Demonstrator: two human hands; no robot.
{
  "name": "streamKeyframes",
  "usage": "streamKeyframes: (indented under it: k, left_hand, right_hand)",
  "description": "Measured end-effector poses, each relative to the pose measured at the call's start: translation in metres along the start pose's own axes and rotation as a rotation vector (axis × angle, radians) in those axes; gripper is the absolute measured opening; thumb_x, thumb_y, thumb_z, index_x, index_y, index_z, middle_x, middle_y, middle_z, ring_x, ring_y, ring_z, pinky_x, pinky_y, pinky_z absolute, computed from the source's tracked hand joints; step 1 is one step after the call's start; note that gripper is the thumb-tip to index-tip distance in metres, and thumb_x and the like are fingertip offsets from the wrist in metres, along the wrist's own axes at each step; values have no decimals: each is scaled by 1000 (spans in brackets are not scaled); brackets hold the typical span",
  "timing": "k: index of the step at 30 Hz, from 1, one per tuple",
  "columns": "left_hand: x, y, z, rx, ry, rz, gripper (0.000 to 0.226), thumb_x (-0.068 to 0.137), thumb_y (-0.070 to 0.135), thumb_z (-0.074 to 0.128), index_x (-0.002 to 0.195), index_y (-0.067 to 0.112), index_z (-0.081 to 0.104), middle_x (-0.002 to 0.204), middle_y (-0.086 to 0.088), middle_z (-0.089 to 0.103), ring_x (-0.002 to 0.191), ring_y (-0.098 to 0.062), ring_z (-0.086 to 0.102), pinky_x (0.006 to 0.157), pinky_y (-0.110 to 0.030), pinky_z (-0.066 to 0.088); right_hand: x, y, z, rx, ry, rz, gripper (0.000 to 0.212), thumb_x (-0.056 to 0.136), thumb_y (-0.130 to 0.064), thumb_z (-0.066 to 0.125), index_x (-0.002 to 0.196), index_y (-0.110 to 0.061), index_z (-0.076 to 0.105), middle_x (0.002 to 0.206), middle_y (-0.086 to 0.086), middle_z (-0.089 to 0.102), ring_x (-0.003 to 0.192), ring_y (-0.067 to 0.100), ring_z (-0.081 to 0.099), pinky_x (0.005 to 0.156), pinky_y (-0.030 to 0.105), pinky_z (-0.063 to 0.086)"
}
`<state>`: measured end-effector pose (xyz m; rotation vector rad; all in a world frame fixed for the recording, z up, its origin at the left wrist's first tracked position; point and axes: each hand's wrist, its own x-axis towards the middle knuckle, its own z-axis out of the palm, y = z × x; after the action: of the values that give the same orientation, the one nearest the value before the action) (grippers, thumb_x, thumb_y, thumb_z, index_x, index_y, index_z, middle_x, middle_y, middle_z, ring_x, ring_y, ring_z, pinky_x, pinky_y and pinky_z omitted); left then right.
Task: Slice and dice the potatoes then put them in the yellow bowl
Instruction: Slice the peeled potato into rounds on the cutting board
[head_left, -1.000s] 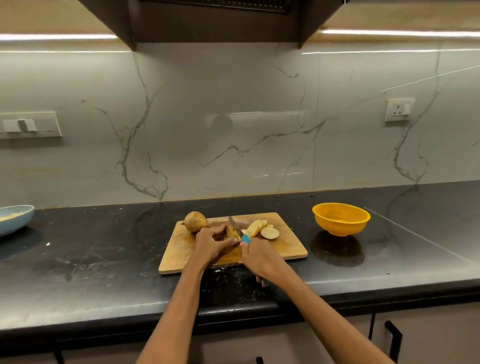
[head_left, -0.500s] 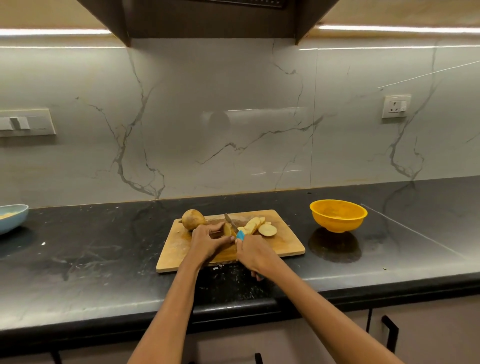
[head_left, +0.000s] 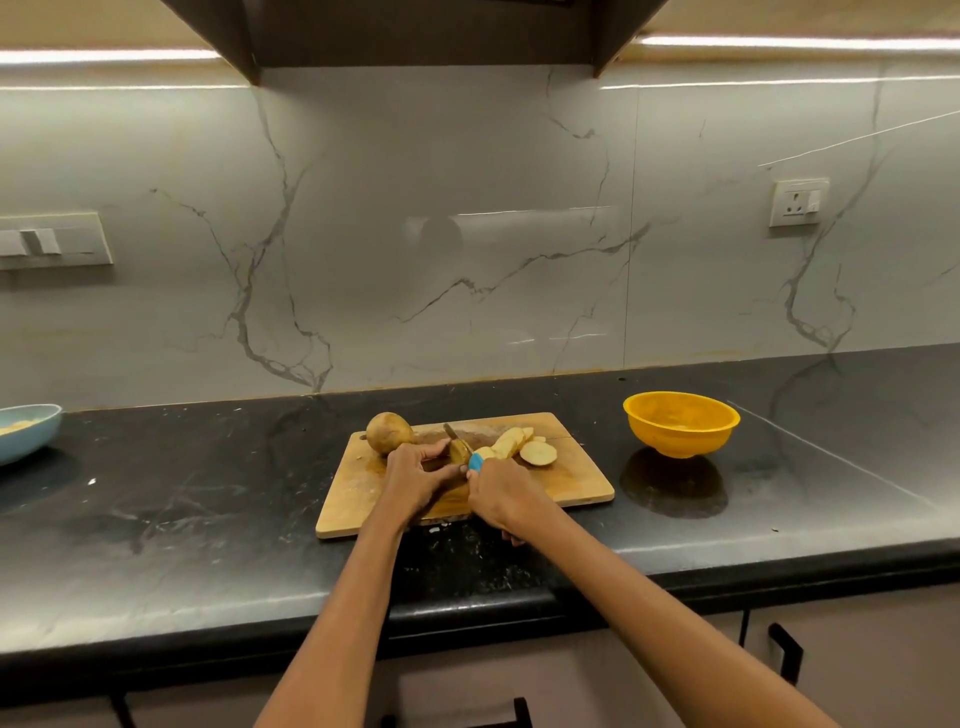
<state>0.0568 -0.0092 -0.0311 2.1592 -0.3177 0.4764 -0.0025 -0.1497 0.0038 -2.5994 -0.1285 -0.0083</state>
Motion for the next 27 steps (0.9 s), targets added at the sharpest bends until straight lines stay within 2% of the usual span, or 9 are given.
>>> streamKeyframes:
  k: [3, 6, 10, 13, 16, 19, 20, 24, 27]
  left_hand:
    - [0, 1, -1, -11, 0, -1, 51, 78, 24, 74, 123, 4, 59, 124, -10, 61, 118, -18, 55, 101, -30, 44]
    - [0, 3, 1, 8, -1, 9, 52, 78, 22, 74, 123, 3, 58, 125, -11, 60, 118, -19, 55, 99, -26, 43]
    - [1, 3, 4, 20, 15, 16, 52, 79, 21, 73, 123, 1, 57, 126, -13, 59, 119, -21, 53, 97, -22, 39]
    - [-1, 5, 3, 21, 30, 28, 51, 80, 21, 72, 123, -1, 57, 126, -14, 59, 118, -21, 54, 94, -18, 37]
    - [-4, 7, 3, 13, 6, 46, 52, 78, 22, 74, 122, -1, 58, 122, -13, 62, 113, -16, 56, 90, -16, 38]
    - [-5, 6, 1, 15, 9, 62, 53, 76, 27, 75, 120, 2, 61, 116, -10, 66, 105, -10, 58, 88, -16, 41]
    - [-5, 6, 0, 19, 9, 62, 52, 76, 27, 75, 120, 2, 62, 115, -9, 66, 104, -10, 58, 89, -17, 42]
    - [-5, 4, -3, 43, -3, 27, 50, 78, 28, 74, 119, 1, 62, 116, -11, 66, 107, -16, 60, 92, -24, 45]
    - [-4, 4, -3, 43, -2, 9, 50, 80, 27, 72, 121, 0, 60, 118, -8, 64, 110, -18, 58, 91, -23, 43]
  right_hand:
    - [5, -2, 1, -32, 8, -16, 37, 103, -32, 35, 110, -1, 55, 87, 9, 60, 75, 18, 57, 74, 30, 51]
    - [2, 2, 2, -49, -14, 3, 37, 103, -32, 34, 112, -1, 54, 96, 11, 63, 79, 19, 58, 78, 31, 51]
    - [-1, -1, -5, -61, -36, 35, 40, 103, -32, 32, 108, 3, 52, 74, 9, 56, 59, 18, 58, 63, 27, 53]
    - [3, -6, -10, -64, -82, 70, 40, 103, -31, 32, 110, 5, 50, 69, 12, 56, 49, 17, 55, 48, 25, 49]
    - [-2, 0, -10, -55, -135, 82, 36, 103, -30, 34, 107, 2, 51, 75, 12, 59, 50, 16, 54, 45, 23, 44]
    - [-10, 4, -9, -98, -184, 84, 33, 102, -27, 34, 89, -1, 50, 73, 10, 58, 50, 15, 53, 46, 22, 44]
    - [-10, 3, -9, -103, -190, 97, 33, 102, -26, 34, 89, 0, 50, 72, 11, 57, 50, 16, 53, 45, 23, 43]
    - [-2, -14, -13, -121, -208, 114, 37, 103, -23, 34, 123, 6, 47, 71, 14, 54, 51, 19, 52, 43, 25, 42]
    - [-1, -18, -15, -169, -219, 100, 39, 102, -22, 35, 129, 5, 42, 70, 15, 52, 50, 19, 51, 43, 26, 42]
